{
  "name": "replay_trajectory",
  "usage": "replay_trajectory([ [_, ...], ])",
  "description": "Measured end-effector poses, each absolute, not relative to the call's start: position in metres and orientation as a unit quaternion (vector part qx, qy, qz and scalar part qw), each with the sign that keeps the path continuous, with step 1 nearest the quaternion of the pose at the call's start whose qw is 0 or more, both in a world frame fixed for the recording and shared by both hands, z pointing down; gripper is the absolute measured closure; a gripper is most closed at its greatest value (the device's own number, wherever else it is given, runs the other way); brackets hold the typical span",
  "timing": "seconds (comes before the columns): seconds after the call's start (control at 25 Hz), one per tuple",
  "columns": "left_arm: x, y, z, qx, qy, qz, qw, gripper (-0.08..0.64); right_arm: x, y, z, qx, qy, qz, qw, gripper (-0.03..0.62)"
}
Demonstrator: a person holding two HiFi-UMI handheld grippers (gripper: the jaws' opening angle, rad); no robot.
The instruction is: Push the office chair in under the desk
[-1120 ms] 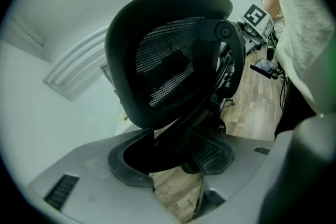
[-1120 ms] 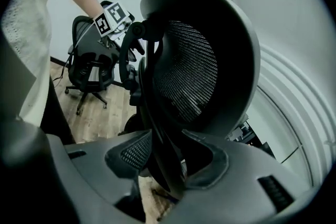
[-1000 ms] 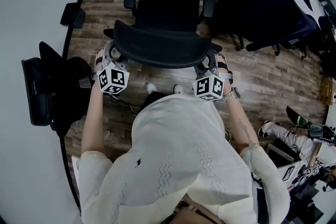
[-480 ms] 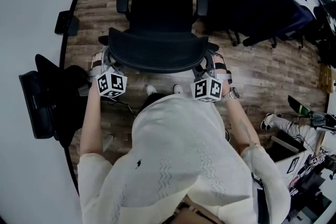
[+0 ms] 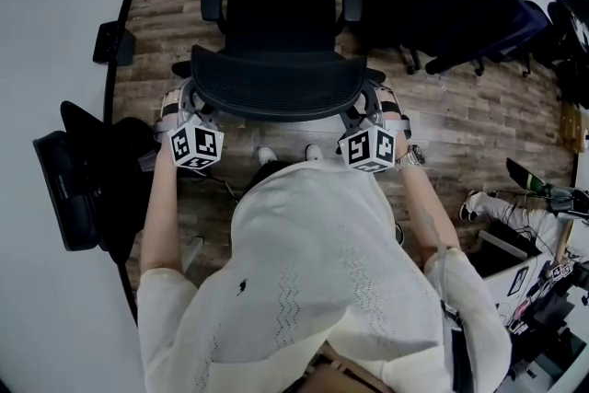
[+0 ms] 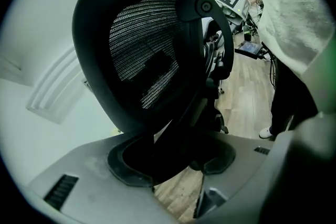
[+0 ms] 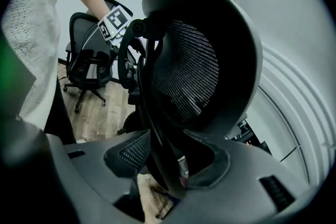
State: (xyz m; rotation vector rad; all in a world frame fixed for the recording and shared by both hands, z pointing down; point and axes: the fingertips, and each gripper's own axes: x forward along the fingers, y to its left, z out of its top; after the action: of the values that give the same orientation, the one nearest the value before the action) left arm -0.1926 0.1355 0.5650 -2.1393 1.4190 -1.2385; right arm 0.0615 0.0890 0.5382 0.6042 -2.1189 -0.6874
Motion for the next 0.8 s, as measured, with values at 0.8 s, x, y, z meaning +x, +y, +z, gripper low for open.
replay_trajectory([
  [0.8,-0.202,0.101,0.565,-0.754,0.488,-0.414,0.144,0.355,0.050,0.057,0.553,0.231,-0.829,-0.261,0.437,0.448],
])
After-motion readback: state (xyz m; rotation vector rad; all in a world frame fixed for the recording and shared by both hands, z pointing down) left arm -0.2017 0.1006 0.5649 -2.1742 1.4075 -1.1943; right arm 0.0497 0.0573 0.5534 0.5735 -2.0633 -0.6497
